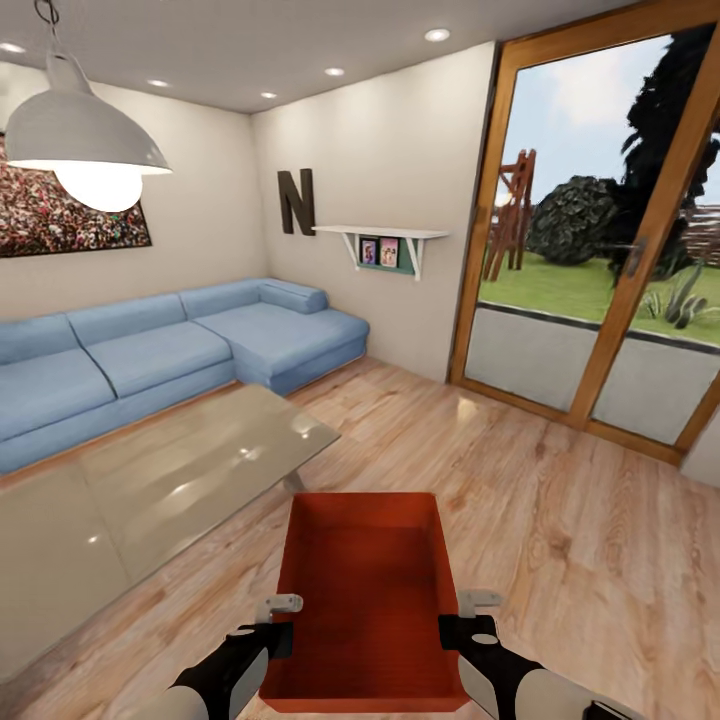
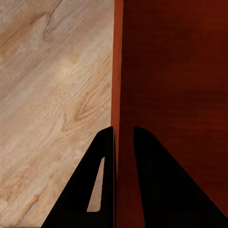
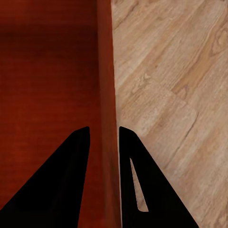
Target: Move the two storage containers from the living room to the garage. In the garage, place one container on the floor and stack the other container on top of it (either order is fine).
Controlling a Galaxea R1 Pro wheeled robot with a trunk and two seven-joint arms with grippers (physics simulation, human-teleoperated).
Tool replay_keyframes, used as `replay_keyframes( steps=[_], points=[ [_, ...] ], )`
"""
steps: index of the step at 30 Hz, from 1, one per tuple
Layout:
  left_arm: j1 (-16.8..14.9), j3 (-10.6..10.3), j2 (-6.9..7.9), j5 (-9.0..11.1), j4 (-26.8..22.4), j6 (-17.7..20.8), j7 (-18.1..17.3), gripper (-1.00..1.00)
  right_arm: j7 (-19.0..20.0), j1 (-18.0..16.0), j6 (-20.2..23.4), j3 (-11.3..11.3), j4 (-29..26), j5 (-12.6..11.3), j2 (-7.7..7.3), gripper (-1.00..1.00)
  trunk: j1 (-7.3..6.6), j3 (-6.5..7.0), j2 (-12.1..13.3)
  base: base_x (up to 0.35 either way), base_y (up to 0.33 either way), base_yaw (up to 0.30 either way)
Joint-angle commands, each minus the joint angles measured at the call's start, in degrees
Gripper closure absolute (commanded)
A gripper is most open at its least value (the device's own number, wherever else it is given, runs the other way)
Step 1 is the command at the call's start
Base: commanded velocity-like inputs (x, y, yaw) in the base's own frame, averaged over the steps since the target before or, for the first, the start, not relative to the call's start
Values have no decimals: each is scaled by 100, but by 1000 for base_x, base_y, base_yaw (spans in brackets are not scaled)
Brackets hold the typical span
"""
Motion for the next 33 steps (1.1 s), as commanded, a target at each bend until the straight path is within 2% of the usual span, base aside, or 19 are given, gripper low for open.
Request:
replay_keyframes(
  steps=[1,33],
  points=[
    [0,-15,6,53,11,38,71,100,-103,-6,-92,-83,-1,2,-65,100,0,-7,-5,0,0,300],
    [0,-15,1,53,11,38,71,100,-104,-6,-92,-82,2,5,-68,100,0,-7,-5,0,0,300]
  ],
)
